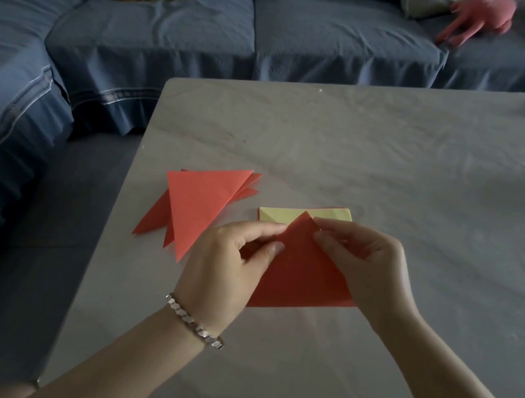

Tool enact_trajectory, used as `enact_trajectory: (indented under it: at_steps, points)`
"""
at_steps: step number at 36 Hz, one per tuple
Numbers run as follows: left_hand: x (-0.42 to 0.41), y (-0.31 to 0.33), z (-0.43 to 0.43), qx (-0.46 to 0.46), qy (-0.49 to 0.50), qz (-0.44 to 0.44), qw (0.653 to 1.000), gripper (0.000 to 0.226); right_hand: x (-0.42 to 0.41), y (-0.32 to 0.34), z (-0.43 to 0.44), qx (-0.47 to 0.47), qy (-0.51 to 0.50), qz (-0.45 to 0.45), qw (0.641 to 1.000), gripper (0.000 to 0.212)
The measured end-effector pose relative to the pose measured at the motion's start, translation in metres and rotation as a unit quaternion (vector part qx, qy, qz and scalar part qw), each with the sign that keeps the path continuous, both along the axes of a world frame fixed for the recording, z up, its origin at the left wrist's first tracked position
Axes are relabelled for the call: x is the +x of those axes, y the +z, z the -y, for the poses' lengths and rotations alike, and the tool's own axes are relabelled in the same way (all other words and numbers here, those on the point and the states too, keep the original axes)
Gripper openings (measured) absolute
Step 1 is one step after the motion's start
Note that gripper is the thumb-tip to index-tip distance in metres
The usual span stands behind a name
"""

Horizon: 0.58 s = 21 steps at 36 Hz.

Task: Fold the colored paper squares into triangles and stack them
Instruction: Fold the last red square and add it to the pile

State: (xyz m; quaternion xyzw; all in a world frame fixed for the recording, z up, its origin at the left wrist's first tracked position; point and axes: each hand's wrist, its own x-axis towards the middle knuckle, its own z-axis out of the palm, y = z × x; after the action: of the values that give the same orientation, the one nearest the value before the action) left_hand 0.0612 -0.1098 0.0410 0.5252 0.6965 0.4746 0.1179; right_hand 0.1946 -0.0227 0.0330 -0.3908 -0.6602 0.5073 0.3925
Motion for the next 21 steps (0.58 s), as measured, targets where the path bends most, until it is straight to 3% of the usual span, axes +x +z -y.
enact_trajectory:
  at_steps: [9,14,17,21]
  points:
    - [-0.014,-0.004,0.006,-0.099,0.02,0.093,0.991,0.017,-0.011,0.0,-0.004,0.016,0.103,0.077,0.992,0.032]
    - [-0.028,-0.012,0.012,-0.144,0.037,0.175,0.973,0.022,-0.032,-0.003,-0.007,0.034,0.21,0.163,0.963,0.032]
    - [-0.039,-0.019,0.017,-0.168,0.055,0.227,0.958,0.021,-0.046,-0.005,-0.01,0.044,0.251,0.207,0.945,0.02]
    - [-0.048,-0.028,0.023,-0.187,0.05,0.261,0.946,0.018,-0.062,-0.011,-0.01,0.066,0.306,0.227,0.922,0.016]
